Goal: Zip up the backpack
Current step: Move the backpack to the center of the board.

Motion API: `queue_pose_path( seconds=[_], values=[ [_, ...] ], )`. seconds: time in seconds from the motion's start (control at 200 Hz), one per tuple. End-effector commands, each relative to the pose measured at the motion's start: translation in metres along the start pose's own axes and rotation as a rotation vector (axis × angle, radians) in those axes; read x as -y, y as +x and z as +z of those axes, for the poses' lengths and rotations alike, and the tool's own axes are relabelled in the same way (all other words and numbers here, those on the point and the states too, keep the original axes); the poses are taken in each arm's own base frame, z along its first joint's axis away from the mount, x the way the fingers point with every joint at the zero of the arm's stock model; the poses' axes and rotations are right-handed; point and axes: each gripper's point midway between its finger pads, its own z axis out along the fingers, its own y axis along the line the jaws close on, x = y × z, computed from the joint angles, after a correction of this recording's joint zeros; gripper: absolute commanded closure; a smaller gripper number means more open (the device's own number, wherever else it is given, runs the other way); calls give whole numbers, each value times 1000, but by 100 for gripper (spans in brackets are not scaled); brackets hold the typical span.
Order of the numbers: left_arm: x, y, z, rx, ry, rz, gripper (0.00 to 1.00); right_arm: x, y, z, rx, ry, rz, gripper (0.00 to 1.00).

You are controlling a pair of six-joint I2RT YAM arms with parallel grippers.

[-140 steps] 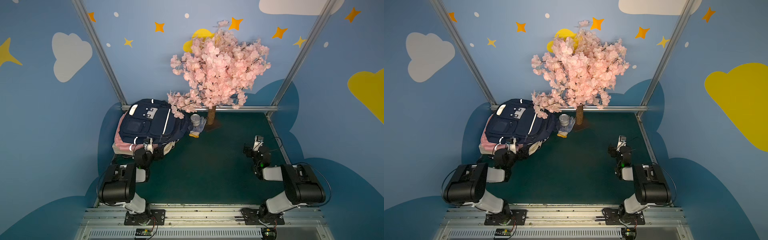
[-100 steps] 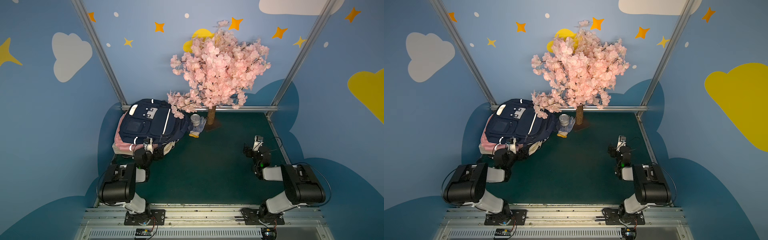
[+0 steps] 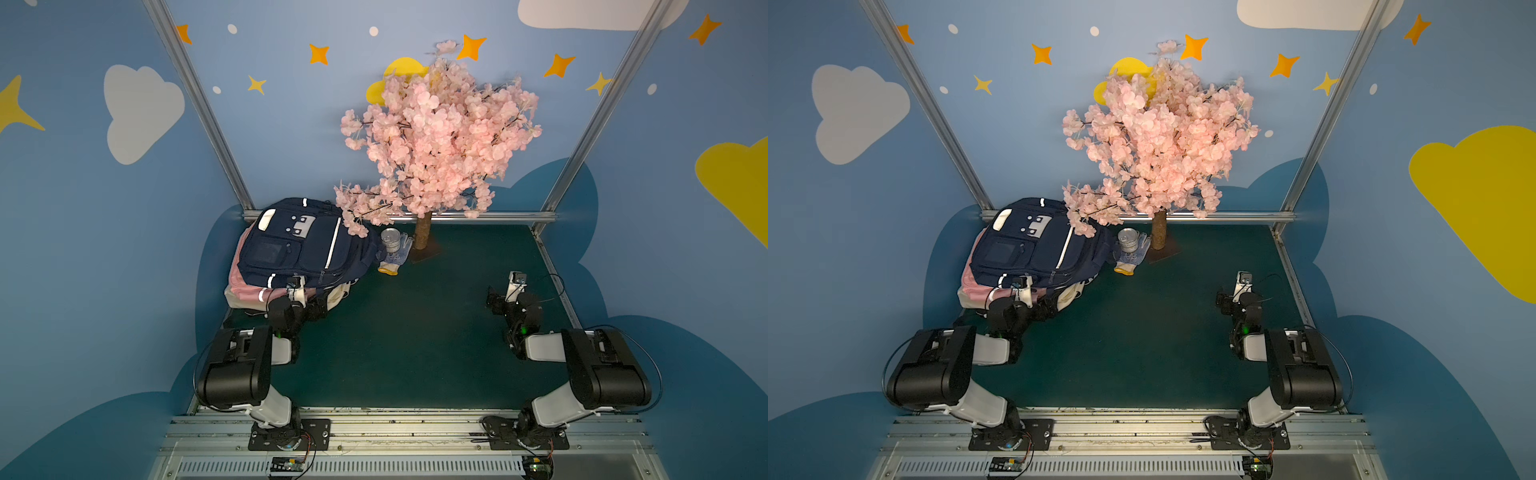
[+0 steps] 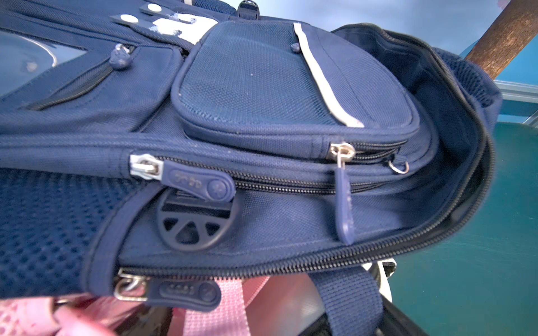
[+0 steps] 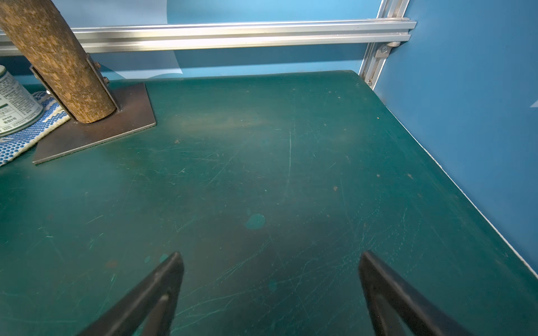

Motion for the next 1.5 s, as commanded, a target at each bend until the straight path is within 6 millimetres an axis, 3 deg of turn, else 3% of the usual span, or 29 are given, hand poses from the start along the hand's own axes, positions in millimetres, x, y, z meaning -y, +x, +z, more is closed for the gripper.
queue_pose_path(
  seconds=[0.0, 0.18, 0.28, 0.541, 0.626, 0.721, 0.846, 0.976, 1.086, 1.206, 1.326, 1.492],
  values=[
    [-4, -9, 3, 16, -2, -7, 0, -1, -1, 2, 3, -5, -10, 4],
    [-2, -9, 2, 20, 12, -6, 0, -1, -1, 1, 5, -10, -11, 4],
    [13, -15, -8, 64, 72, 38, 0, -23, -5, -10, 50, -111, -76, 4],
    [22, -51, -36, 40, -83, 6, 0, -37, -45, -38, 89, -107, -141, 4],
    [36, -65, -39, 14, -67, -67, 0, -26, -67, -41, 40, -42, -9, 4],
    [27, -76, -40, -28, -153, -258, 0, -10, -87, -46, -59, 57, 229, 4],
    [1, -78, -49, -119, -334, -532, 0, -17, -97, -55, -222, 17, 427, 2],
    [0, -92, -43, -159, -240, -671, 0, -33, -103, -48, -204, -174, 541, 2],
    [-13, -107, -36, -150, -152, -800, 0, -56, -104, -37, -241, -278, 559, 2],
    [-41, -110, -33, -246, -254, -802, 0, -88, -95, -20, -336, -338, 647, 2],
    [-80, -98, -42, -355, -449, -793, 0, -139, -91, -5, -412, -428, 685, 3],
    [-123, -89, -41, -383, -528, -880, 0, -217, -88, 13, -515, -522, 701, 4]
  ],
)
